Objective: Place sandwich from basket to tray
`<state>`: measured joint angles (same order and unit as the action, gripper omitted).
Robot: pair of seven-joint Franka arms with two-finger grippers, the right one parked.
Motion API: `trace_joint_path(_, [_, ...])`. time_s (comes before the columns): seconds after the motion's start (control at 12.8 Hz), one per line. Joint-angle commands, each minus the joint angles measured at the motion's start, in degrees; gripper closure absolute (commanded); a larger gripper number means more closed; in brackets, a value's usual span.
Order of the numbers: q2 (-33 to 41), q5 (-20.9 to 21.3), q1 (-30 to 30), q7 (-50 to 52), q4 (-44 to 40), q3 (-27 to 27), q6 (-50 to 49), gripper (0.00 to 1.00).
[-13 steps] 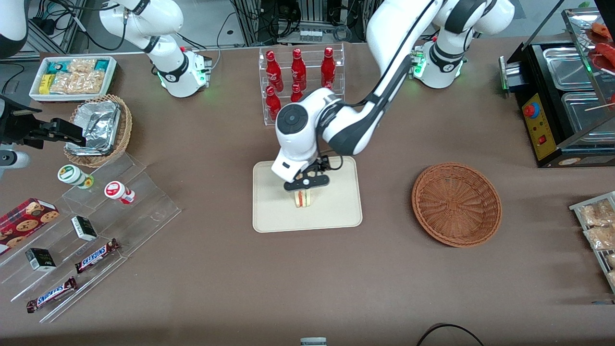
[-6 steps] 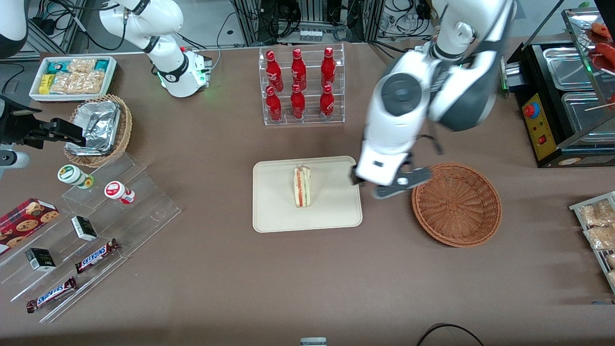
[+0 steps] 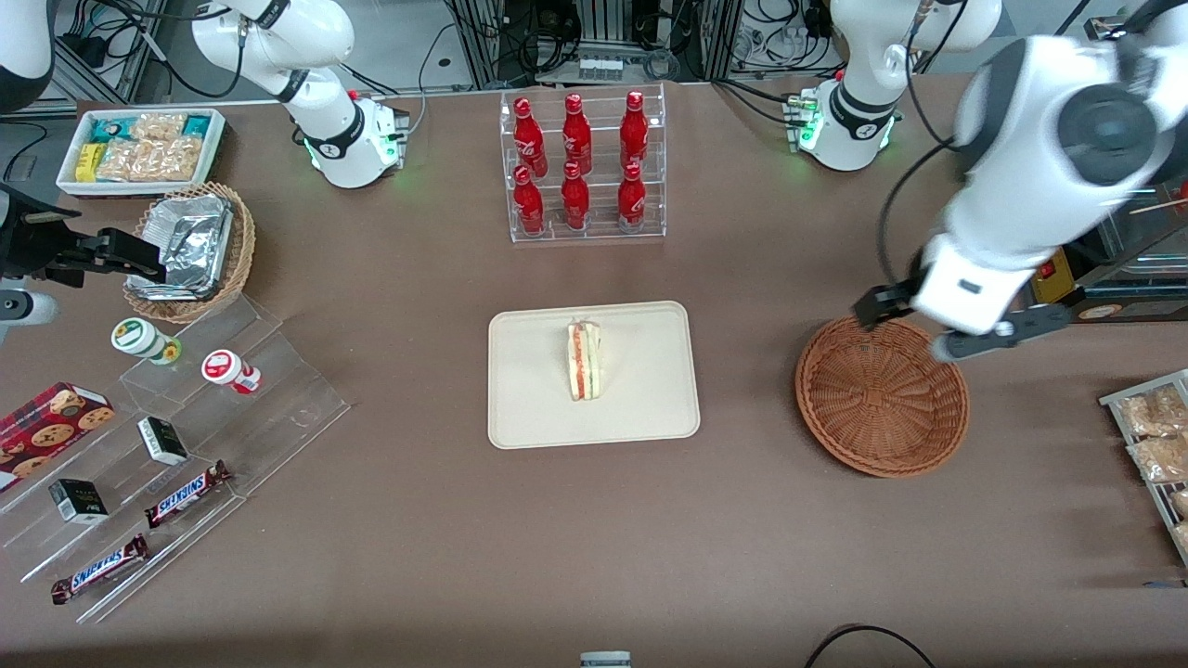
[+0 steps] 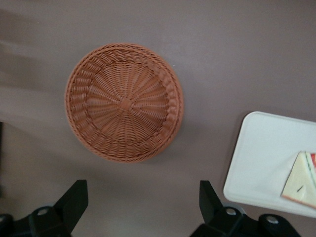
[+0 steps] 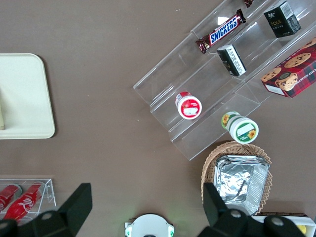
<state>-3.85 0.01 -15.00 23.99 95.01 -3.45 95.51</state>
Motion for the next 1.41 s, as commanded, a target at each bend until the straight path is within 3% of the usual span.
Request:
trace_joint_path(0.0, [2.5, -2.2, 4.4, -8.9, 0.4, 0.8, -3.0, 0.01])
trace_joint_path(0.55, [0.9, -1.5, 7.4, -15.4, -4.9, 0.7, -3.9, 0.0])
trace_joint_path(0.78, [1.6, -1.3, 7.7, -17.0, -5.1, 0.5, -8.3, 0.0])
trace_joint_path(0.94, [3.1, -2.7, 11.6, -19.8, -4.7, 0.6, -10.8, 0.0])
trace_joint_path(1.33, [2.9, -1.3, 11.6, -20.8, -5.0, 1.0, -10.7, 0.0])
